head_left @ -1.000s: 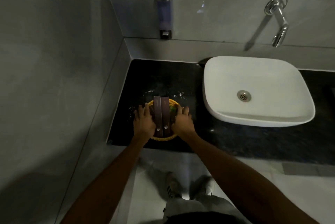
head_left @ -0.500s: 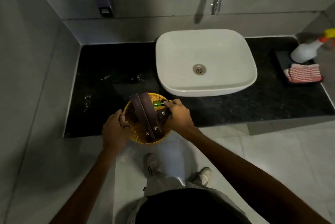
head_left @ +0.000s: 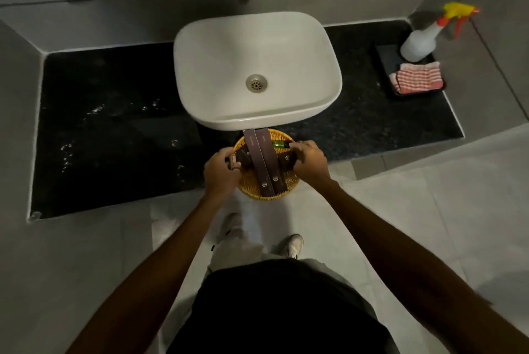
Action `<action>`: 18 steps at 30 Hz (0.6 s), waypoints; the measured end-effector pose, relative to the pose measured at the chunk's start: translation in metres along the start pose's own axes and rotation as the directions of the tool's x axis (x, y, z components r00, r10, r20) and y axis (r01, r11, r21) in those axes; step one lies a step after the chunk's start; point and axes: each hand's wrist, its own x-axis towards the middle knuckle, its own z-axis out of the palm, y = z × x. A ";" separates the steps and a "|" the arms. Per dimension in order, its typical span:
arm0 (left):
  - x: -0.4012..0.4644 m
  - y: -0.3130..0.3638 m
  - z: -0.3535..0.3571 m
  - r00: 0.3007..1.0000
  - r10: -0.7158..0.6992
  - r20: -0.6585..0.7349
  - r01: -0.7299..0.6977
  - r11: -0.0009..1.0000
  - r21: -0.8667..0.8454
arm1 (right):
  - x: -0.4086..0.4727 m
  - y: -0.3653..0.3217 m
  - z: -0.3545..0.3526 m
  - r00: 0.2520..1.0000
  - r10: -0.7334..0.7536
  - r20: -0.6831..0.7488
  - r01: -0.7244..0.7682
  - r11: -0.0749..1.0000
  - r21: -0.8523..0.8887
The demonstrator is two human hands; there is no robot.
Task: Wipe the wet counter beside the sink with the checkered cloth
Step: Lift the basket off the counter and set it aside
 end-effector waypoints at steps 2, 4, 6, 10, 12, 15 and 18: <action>0.006 0.001 0.005 0.999 0.011 -0.031 -0.010 1.000 0.024 | 0.003 0.003 0.000 0.999 -0.022 -0.028 0.023 0.999 0.024; 0.000 0.002 0.011 0.998 0.036 -0.047 -0.033 0.996 0.077 | 0.001 0.011 0.001 0.999 -0.021 -0.049 0.024 0.998 0.058; -0.003 0.008 0.019 0.992 0.108 -0.066 -0.092 0.973 0.210 | 0.003 0.025 -0.002 0.995 -0.002 -0.099 0.008 0.998 0.068; 0.003 0.044 0.049 0.883 0.469 -0.009 -0.426 0.810 0.403 | 0.018 0.060 -0.020 0.939 -0.055 -0.341 0.004 0.989 -0.149; 0.013 0.075 0.079 0.788 0.614 0.045 -0.579 0.714 0.394 | 0.038 0.082 -0.040 0.910 -0.078 -0.407 -0.047 0.956 -0.290; 0.032 0.129 0.137 0.688 0.716 0.114 -0.700 0.614 0.365 | 0.077 0.122 -0.078 0.900 -0.045 -0.434 -0.131 0.921 -0.366; 0.059 0.191 0.203 0.685 0.694 0.222 -0.701 0.544 0.462 | 0.123 0.167 -0.126 0.894 0.046 -0.447 -0.200 0.931 -0.306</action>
